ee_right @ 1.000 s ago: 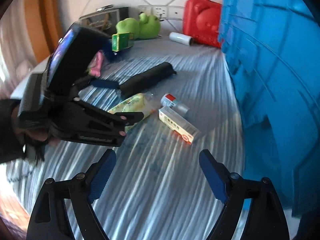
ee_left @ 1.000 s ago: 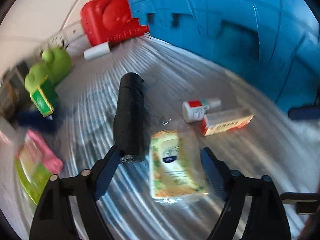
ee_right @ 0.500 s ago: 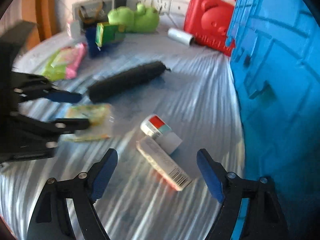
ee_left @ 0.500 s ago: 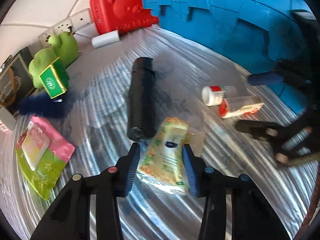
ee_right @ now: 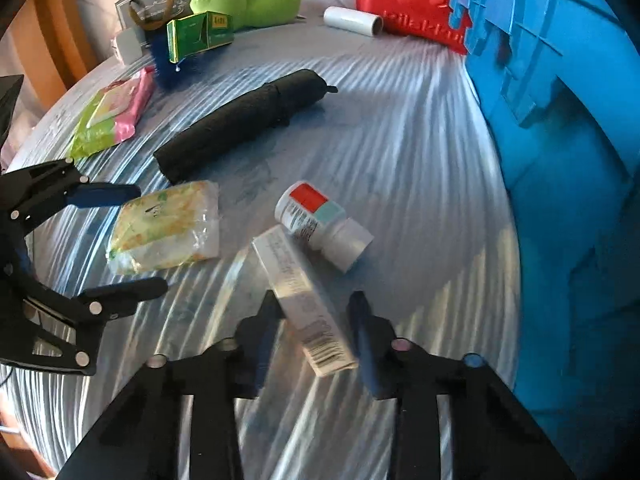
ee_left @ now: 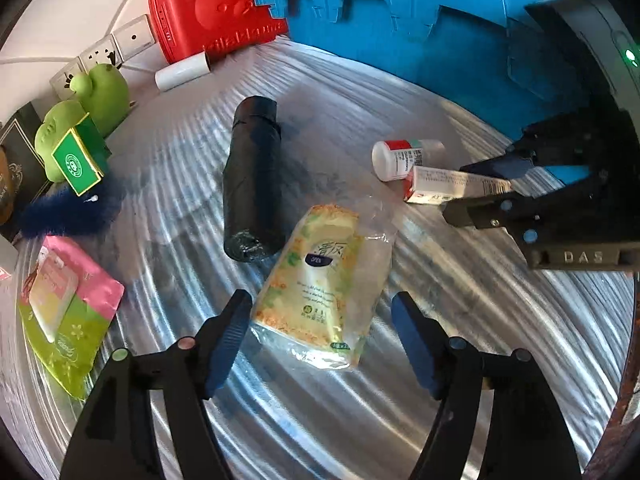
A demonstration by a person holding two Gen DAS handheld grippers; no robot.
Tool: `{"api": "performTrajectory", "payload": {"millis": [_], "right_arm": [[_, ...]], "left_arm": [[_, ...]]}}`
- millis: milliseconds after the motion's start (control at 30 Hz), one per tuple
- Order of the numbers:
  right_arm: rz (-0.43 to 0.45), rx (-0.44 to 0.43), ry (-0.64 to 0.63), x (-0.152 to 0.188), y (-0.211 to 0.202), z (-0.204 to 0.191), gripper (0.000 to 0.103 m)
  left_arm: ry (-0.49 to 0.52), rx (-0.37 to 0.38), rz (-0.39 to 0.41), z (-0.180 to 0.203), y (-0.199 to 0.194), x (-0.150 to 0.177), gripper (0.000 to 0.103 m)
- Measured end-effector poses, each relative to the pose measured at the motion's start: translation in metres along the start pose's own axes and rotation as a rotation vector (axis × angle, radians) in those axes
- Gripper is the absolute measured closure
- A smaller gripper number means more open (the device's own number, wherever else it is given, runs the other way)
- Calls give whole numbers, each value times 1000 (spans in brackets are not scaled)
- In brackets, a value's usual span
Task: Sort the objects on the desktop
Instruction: 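Grasp the small yellow wipes packet with the left tool while the right tool grasps the white medicine box, then carry the wipes packet and white box with both tools to the blue crate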
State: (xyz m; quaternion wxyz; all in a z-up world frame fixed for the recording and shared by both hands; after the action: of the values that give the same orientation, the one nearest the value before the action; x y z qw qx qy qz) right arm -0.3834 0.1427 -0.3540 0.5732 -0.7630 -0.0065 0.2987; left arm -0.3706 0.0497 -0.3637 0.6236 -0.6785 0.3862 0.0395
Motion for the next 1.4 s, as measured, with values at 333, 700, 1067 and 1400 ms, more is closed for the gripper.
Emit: {"api": "performTrajectory", "payload": {"millis": [333, 700, 1067, 1400], "right_arm": [[33, -26, 14, 0, -13, -9, 86], [98, -107, 68, 1, -60, -37, 86], [431, -36, 14, -49, -225, -93, 86], [689, 183, 93, -36, -379, -39, 86]], "left_arm": [[-2, 14, 9, -3, -10, -1, 76], [-74, -50, 115, -38, -82, 2, 77], [-47, -89, 399, -52, -211, -78, 77], [51, -21, 634, 27, -310, -200, 77]]}}
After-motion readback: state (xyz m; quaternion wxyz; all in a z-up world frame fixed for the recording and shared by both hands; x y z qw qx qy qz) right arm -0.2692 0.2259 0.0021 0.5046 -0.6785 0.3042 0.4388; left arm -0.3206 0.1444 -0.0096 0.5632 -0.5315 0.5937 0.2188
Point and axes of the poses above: each gripper's, at about its wrist camera, not at the fingertips, and y roughly the way its jaws point, z to its right, x to its underside, the point moved 7 cm from there along y, roughly the way its jaws point, and after that the axes turned 12 degrees about -x, right-handed, at the moved point
